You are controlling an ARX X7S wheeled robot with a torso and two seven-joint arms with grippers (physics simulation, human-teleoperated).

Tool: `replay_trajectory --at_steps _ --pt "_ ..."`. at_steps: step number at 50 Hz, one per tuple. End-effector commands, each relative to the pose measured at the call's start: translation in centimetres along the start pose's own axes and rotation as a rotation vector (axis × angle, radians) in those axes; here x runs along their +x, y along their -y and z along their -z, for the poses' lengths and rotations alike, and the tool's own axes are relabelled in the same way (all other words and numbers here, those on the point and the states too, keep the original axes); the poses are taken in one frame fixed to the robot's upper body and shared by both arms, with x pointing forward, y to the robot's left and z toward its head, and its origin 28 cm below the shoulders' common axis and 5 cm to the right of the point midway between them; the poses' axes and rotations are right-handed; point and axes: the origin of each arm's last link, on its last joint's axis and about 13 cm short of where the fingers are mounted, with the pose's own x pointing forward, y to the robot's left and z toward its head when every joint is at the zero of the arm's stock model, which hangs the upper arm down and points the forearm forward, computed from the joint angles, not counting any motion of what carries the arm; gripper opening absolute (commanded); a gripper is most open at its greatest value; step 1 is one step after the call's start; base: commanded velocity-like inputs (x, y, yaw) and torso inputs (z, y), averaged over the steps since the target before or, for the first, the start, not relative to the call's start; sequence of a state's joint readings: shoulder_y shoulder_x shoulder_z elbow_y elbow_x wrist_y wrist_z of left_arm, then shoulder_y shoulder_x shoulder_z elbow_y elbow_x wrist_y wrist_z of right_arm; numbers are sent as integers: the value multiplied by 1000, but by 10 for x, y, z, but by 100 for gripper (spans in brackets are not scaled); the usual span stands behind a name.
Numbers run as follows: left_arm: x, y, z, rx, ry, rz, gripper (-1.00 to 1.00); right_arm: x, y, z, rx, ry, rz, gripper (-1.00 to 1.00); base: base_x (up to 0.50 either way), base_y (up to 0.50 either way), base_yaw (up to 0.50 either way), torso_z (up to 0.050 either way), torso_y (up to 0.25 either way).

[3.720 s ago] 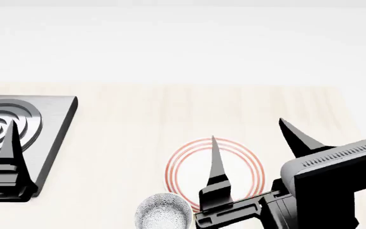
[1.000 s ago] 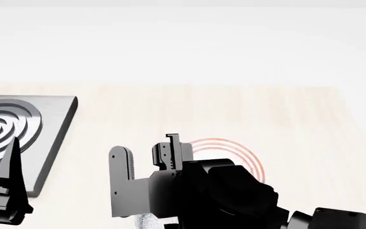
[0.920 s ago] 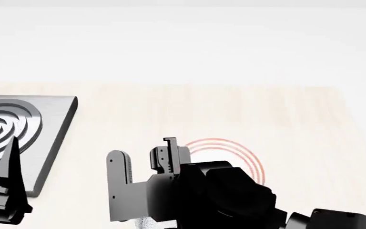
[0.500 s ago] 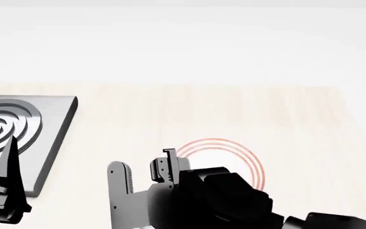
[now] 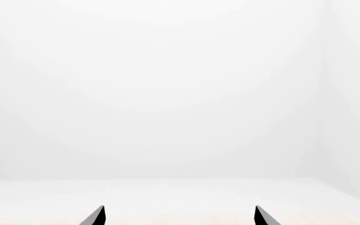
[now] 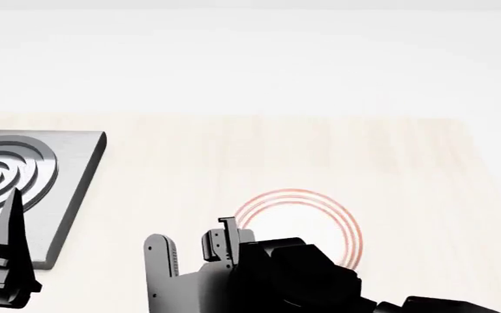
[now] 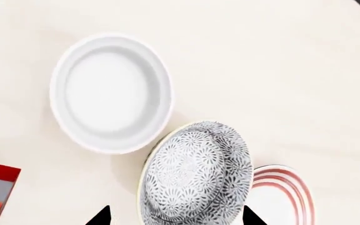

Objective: Pick the akita bowl between the plate and the ramekin and place it on the plate.

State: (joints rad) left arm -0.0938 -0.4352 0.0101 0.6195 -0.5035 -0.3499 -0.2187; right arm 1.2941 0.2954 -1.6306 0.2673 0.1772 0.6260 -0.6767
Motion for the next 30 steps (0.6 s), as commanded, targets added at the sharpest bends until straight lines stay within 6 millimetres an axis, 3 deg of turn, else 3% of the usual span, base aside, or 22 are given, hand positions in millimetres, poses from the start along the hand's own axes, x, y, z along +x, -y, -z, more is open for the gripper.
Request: replay_trajectory --at_steps 1,30 --pt "0 -1 1 1 1 -6 100 8 0 0 2 -4 -6 100 0 0 0 0 0" --pt "1 -2 0 13 11 -12 100 28 -7 1 -2 -5 -53 100 0 0 0 0 0"
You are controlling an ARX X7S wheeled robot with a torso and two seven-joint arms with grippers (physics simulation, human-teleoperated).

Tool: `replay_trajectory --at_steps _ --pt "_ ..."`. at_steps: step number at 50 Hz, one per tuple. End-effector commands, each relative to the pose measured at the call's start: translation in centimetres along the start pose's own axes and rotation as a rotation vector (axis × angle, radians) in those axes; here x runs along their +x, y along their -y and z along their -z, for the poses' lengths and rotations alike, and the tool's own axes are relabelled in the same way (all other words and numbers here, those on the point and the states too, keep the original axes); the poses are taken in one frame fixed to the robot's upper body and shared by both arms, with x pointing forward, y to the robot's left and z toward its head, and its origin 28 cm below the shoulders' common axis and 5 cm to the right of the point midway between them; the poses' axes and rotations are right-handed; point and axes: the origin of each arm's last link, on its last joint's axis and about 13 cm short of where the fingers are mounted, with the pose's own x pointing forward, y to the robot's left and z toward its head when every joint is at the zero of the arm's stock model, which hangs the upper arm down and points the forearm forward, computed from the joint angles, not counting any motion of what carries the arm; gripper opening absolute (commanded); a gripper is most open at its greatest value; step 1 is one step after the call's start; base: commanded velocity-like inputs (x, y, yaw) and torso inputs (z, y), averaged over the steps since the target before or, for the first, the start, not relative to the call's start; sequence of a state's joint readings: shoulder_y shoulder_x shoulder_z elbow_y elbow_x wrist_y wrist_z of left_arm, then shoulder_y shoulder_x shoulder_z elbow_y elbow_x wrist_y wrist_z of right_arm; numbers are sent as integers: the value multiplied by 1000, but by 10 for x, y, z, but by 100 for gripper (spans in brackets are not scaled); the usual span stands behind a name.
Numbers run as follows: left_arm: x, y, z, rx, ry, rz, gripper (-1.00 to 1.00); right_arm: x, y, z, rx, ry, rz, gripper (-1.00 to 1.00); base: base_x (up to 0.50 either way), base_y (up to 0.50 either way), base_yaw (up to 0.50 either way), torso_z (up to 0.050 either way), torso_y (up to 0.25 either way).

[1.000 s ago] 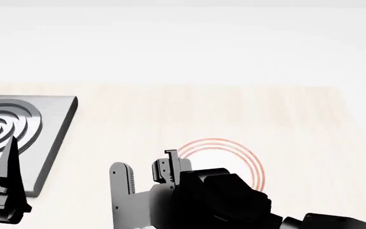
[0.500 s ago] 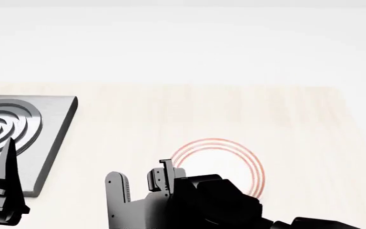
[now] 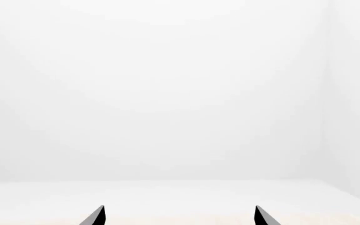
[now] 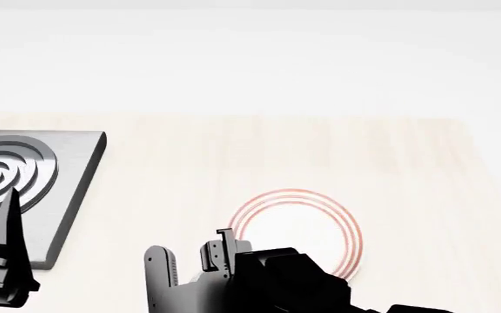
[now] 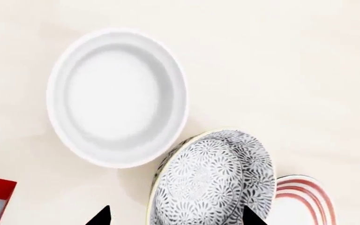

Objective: Pick the akita bowl between the plate and the ramekin and place it on the plate.

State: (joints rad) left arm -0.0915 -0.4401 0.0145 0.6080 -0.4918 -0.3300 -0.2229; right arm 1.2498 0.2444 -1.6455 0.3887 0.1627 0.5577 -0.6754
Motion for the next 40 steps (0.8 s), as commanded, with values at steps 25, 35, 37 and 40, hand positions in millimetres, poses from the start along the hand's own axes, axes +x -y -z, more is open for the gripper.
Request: replay_trajectory --at_steps 25,35,37,40 --pt "1 -1 0 4 3 -2 100 21 -4 9 -32 -33 8 -100 0 0 0 0 0" --pt "0 -1 0 5 3 -2 100 9 -1 7 -37 -40 36 -100 0 0 0 0 0" --pt "0 -1 -1 4 5 -2 100 6 -1 7 -36 -41 40 -100 0 0 0 0 0" --pt "-1 0 -1 5 6 0 100 2 -1 6 -39 -47 47 -100 0 0 0 0 0"
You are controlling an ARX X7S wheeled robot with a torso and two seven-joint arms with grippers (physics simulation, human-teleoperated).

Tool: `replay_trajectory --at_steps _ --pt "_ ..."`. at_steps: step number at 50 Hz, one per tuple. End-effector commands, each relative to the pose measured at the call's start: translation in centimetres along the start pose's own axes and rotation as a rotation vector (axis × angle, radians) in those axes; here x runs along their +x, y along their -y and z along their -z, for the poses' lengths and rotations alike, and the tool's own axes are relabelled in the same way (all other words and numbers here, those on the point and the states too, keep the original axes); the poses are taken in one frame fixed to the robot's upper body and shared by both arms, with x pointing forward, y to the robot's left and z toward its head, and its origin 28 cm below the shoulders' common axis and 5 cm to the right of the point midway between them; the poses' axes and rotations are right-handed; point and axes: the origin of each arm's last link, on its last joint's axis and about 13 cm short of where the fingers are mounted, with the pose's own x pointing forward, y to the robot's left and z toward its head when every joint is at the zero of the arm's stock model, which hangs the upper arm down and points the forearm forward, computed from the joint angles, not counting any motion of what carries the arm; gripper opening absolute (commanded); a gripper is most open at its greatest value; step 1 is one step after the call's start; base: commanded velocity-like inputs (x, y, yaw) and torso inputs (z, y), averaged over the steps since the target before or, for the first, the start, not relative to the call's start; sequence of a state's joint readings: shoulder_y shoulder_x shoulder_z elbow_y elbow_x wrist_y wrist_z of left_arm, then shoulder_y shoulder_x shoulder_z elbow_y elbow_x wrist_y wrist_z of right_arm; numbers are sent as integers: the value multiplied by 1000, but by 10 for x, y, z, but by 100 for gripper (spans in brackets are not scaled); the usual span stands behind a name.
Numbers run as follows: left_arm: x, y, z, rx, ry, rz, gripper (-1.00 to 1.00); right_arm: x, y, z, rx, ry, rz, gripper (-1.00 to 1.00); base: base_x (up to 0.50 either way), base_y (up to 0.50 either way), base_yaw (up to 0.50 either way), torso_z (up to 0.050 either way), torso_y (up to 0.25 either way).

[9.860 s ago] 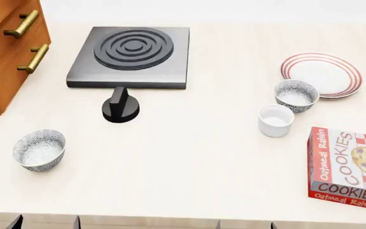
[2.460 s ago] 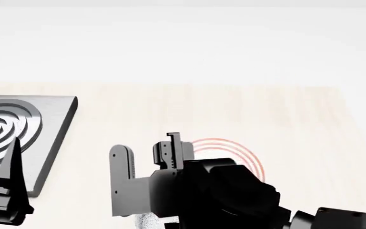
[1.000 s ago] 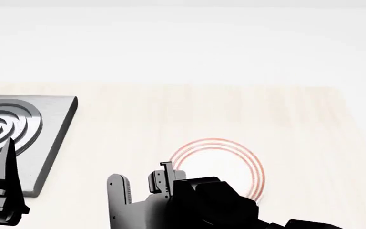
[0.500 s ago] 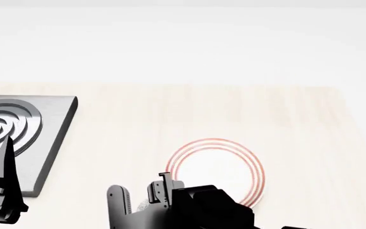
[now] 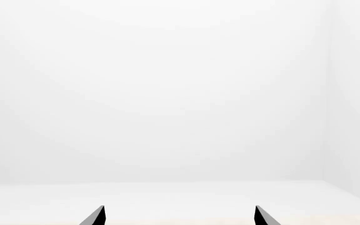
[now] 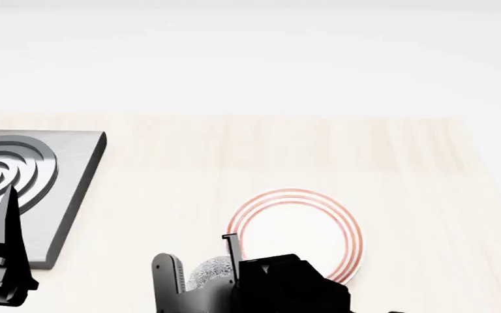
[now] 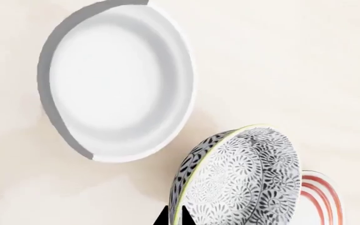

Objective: Pick the akita bowl between the plate and the ramekin and place it on the plate.

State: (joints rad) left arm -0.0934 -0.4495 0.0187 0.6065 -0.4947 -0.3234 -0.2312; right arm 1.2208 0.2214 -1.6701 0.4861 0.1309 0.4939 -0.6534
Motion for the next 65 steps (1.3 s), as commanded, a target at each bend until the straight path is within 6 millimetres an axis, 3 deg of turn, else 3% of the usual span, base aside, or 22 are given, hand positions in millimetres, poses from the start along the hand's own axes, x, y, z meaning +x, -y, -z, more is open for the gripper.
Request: replay_trajectory --at_steps 1,27,40,49,65 --pt "-1 1 -1 0 2 3 100 -12 2 -1 -22 -18 40 -100 0 0 0 0 0" --pt "-2 3 -2 -4 5 14 100 -58 13 2 -31 -52 163 -100 0 0 0 0 0" --pt "-1 4 -2 -2 5 16 100 -42 26 35 69 -144 214 -100 0 0 0 0 0" --pt "-2 4 0 1 -1 21 100 -33 39 47 173 -145 280 -100 0 0 0 0 0" --pt "-3 4 2 3 -7 30 100 -17 50 53 202 -172 305 -100 0 0 0 0 0"
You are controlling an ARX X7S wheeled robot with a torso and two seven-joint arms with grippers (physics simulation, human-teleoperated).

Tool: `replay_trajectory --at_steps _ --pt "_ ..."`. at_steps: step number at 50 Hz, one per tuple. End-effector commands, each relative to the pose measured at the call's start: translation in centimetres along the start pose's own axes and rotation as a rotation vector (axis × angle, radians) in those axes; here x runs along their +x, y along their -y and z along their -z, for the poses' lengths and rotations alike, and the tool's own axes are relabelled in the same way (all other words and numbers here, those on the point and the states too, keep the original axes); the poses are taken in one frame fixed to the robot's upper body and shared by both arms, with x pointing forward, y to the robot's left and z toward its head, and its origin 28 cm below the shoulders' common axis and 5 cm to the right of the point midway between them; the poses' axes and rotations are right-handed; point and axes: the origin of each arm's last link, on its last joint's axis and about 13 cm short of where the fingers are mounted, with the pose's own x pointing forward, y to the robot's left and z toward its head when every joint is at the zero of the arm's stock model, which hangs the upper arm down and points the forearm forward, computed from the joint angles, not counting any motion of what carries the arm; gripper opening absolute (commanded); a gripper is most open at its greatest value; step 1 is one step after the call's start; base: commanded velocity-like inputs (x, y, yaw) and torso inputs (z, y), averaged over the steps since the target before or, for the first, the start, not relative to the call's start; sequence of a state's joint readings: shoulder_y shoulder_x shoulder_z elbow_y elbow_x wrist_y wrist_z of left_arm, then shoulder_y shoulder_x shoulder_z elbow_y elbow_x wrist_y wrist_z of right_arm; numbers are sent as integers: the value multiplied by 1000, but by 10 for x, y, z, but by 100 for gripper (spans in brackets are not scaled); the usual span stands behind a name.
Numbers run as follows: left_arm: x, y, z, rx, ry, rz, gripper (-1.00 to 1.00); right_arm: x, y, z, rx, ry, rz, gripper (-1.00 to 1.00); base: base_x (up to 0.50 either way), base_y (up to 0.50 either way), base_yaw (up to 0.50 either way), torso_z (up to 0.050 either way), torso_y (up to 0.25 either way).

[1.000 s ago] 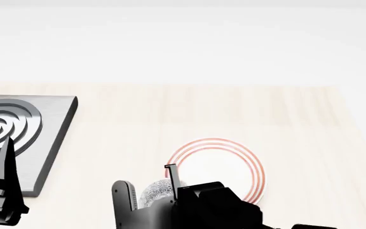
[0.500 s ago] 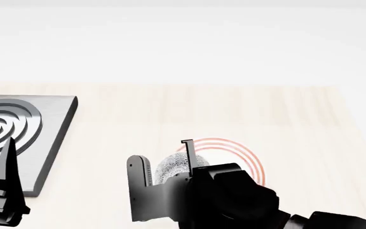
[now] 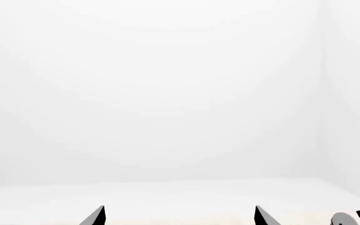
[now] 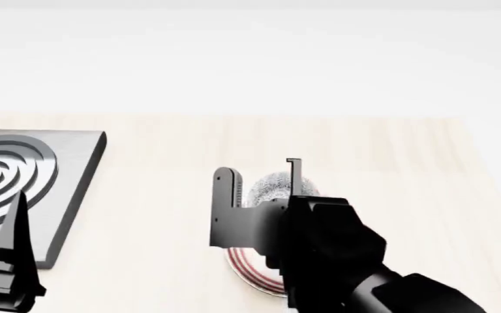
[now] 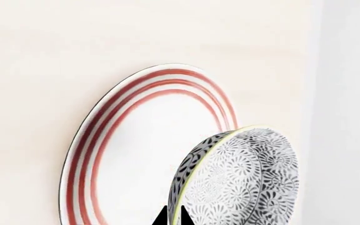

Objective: Pick the akita bowl between the plate and the ramekin and place it on the plate.

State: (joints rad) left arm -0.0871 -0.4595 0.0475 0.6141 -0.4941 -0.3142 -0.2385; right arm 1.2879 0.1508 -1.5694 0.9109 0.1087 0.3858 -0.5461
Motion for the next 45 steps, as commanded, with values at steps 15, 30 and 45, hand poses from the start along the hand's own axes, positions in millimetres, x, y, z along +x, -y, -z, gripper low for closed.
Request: replay_trajectory --at_steps 15,30,45 --pt "-1 -1 2 -5 2 -6 100 17 -5 -4 -18 -12 25 -100 0 0 0 0 1" --pt "-1 -2 0 -14 4 -3 100 20 -10 5 -18 -66 48 -100 0 0 0 0 0" --pt "-1 -2 0 -19 5 -1 100 17 -6 8 22 -81 82 -100 0 0 0 0 0"
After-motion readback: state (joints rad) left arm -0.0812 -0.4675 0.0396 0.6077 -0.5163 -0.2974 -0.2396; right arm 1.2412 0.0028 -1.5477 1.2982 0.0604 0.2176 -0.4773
